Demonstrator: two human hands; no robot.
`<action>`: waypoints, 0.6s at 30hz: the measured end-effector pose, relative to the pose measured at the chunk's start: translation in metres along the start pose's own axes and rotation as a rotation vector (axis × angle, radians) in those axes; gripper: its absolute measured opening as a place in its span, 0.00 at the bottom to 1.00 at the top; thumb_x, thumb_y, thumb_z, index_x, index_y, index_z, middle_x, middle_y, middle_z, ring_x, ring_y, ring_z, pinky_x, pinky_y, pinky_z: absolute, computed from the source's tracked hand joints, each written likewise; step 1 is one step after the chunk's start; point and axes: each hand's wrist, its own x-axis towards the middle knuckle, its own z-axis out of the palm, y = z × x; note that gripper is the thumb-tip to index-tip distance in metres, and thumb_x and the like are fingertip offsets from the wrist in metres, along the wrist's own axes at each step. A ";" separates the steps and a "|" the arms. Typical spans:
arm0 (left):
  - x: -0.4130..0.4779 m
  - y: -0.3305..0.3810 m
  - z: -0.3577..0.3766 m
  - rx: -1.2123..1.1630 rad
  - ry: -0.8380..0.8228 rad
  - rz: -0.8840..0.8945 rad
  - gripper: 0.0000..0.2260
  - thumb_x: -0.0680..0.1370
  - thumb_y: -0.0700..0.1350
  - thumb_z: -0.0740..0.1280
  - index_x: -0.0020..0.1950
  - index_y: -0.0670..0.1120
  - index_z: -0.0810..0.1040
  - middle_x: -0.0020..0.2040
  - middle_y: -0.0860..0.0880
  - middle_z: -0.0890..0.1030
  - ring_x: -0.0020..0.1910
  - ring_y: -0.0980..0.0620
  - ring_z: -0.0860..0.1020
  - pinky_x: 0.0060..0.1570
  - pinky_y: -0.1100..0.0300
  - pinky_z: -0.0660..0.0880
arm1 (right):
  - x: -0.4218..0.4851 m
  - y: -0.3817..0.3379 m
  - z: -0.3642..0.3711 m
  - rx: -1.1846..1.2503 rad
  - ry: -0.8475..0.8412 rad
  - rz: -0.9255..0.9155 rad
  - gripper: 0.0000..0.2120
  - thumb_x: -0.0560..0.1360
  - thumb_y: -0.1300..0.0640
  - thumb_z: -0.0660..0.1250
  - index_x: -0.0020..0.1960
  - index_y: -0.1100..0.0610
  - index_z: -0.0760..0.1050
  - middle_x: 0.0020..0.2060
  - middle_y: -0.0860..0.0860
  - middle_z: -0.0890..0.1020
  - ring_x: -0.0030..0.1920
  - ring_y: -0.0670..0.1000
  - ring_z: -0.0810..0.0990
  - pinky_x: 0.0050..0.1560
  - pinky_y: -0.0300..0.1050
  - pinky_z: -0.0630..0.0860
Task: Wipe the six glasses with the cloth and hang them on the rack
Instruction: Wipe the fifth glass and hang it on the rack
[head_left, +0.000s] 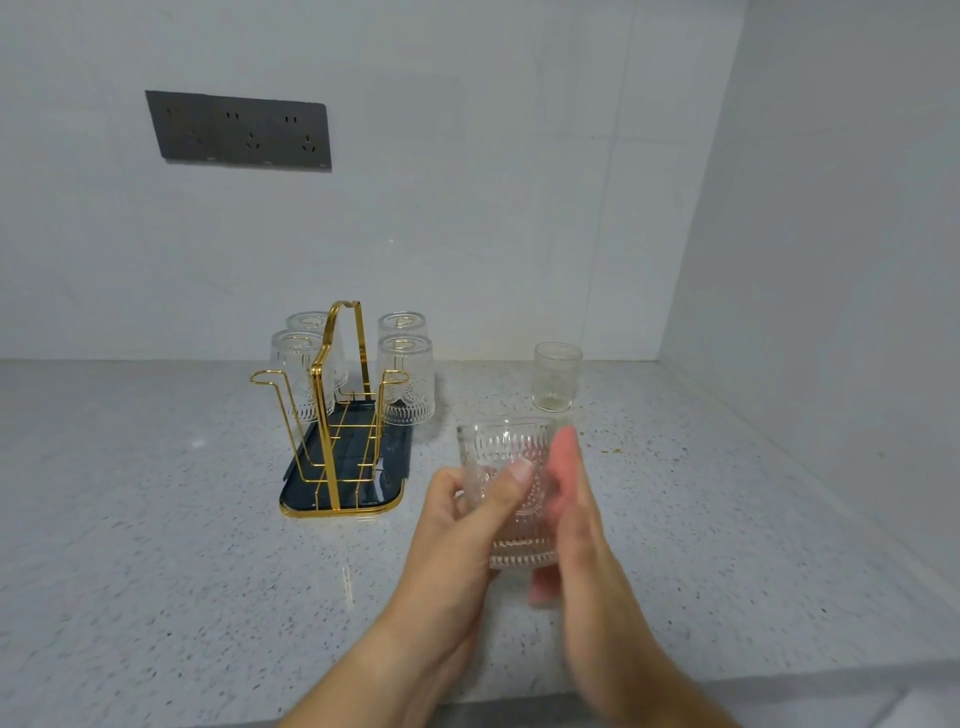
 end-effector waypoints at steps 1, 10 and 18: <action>-0.001 -0.003 0.002 -0.008 0.000 -0.010 0.29 0.69 0.51 0.75 0.65 0.37 0.76 0.48 0.43 0.88 0.44 0.47 0.87 0.43 0.56 0.83 | 0.007 -0.002 -0.006 0.060 0.020 -0.018 0.35 0.70 0.19 0.47 0.75 0.24 0.51 0.79 0.37 0.63 0.77 0.45 0.65 0.79 0.60 0.60; 0.012 0.005 -0.001 0.102 0.106 0.064 0.33 0.67 0.56 0.77 0.66 0.44 0.72 0.49 0.47 0.87 0.44 0.51 0.87 0.48 0.51 0.83 | 0.000 0.018 0.016 -0.138 -0.023 -0.082 0.37 0.69 0.18 0.47 0.76 0.24 0.47 0.81 0.35 0.55 0.74 0.47 0.68 0.71 0.54 0.68; 0.007 -0.009 0.000 0.017 -0.069 0.007 0.23 0.77 0.50 0.75 0.69 0.43 0.78 0.59 0.42 0.87 0.58 0.42 0.85 0.57 0.47 0.81 | 0.025 -0.009 -0.018 0.238 0.023 0.038 0.27 0.77 0.32 0.45 0.75 0.30 0.59 0.71 0.38 0.75 0.62 0.34 0.79 0.54 0.28 0.77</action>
